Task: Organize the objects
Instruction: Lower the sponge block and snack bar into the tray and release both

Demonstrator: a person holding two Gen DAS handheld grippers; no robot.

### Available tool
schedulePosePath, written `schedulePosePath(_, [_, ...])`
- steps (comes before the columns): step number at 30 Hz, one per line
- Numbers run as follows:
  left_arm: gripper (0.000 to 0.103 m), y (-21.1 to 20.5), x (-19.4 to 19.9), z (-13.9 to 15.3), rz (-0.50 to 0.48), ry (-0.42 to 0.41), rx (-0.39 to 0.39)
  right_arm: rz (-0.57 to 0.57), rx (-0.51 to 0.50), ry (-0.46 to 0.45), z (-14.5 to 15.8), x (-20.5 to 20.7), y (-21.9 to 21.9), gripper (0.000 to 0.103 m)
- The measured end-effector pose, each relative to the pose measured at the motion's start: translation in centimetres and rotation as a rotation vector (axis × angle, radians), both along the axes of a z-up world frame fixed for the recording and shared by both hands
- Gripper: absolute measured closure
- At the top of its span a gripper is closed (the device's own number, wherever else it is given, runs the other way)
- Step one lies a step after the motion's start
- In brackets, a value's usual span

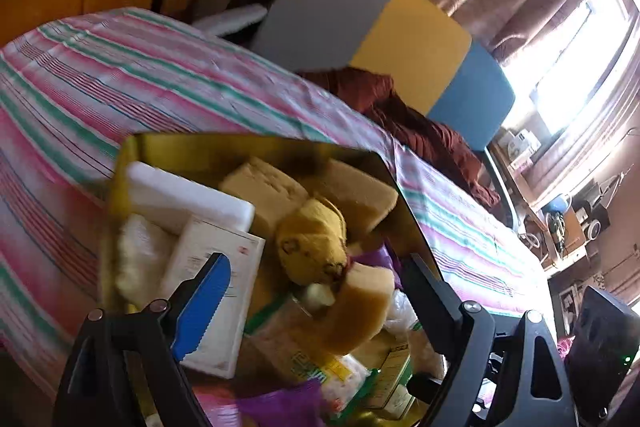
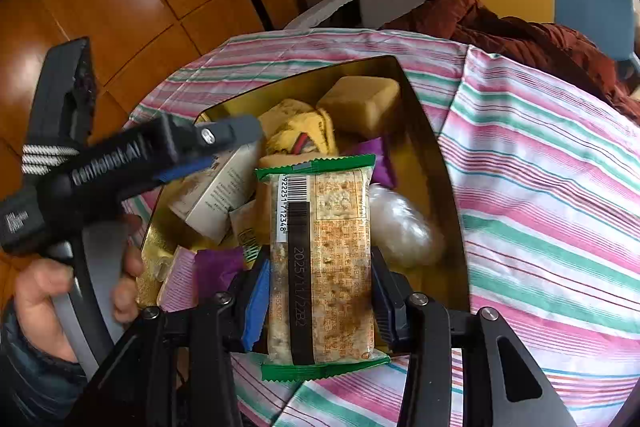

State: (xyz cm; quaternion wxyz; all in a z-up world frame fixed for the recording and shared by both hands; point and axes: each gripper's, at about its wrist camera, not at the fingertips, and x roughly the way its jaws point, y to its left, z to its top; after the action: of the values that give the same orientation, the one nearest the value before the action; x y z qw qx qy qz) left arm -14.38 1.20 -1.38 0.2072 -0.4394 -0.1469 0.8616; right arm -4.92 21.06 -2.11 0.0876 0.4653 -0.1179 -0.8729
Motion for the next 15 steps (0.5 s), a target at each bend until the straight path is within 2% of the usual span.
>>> schedulePosePath(8, [0.015, -3.1, 3.6, 1.6, 0.119, 0.107, -0.14, 0.136, 0.043, 0.041, 0.0, -1.6, -4.4, 0.056])
schedulePosePath(11, [0.015, -3.6, 4.8, 1.8, 0.14, 0.134, -0.186, 0.167, 0.073, 0.015, -1.4, -2.5, -5.4, 0.042])
schedulePosePath(14, [0.015, -3.5, 6.1, 2.3, 0.148, 0.185, -0.26, 0.149, 0.084, -0.016, -2.5, -2.8, -5.1, 0.04])
schedulePosePath(15, [0.015, -3.4, 6.5, 2.4, 0.147, 0.2, -0.279, 0.144, 0.063, -0.022, -2.6, -2.5, -4.9, 0.034])
